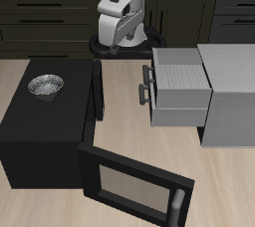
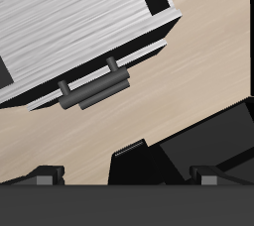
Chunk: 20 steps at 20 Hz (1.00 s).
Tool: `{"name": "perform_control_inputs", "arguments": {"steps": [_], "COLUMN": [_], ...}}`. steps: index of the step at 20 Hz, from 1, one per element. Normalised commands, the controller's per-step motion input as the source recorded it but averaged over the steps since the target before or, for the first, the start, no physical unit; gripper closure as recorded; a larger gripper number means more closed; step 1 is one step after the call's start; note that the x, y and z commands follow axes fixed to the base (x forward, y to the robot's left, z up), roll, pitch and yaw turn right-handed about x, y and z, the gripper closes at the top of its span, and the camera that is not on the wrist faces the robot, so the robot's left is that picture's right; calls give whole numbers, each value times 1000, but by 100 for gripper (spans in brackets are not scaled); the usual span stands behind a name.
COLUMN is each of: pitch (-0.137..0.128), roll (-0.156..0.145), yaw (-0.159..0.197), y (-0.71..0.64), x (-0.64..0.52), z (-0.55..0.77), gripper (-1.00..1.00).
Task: Close the top drawer of the white cabinet
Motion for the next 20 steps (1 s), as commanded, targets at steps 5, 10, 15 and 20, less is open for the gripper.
{"name": "perform_control_inputs", "arguments": {"steps": [5,10,15,20], "pitch": [-28,-3,5,-4], "roll": [-80,-25,-4,-4], "yaw": [40,42,12,1], "y": [-6,28,48,15], "x": [38,81,91,49], "z": [-74,-31,-12,-74], "gripper": [-100,-100,-100,-100]}}
